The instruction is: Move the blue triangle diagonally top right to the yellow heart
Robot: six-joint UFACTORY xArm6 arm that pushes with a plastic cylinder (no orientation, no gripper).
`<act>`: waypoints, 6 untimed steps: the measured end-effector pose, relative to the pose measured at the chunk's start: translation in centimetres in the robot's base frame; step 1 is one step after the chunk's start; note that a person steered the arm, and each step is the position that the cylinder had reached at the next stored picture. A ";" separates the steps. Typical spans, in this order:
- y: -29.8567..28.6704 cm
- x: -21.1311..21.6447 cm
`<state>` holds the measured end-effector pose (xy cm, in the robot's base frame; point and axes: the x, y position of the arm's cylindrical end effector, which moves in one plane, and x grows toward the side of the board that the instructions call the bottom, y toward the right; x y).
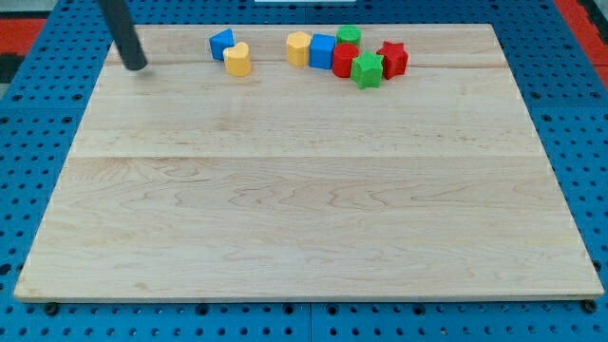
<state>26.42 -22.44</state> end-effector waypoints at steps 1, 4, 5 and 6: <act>7.2 -1.4; 4.0 -1.7; 7.8 -4.0; 11.5 -2.8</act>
<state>23.67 -10.93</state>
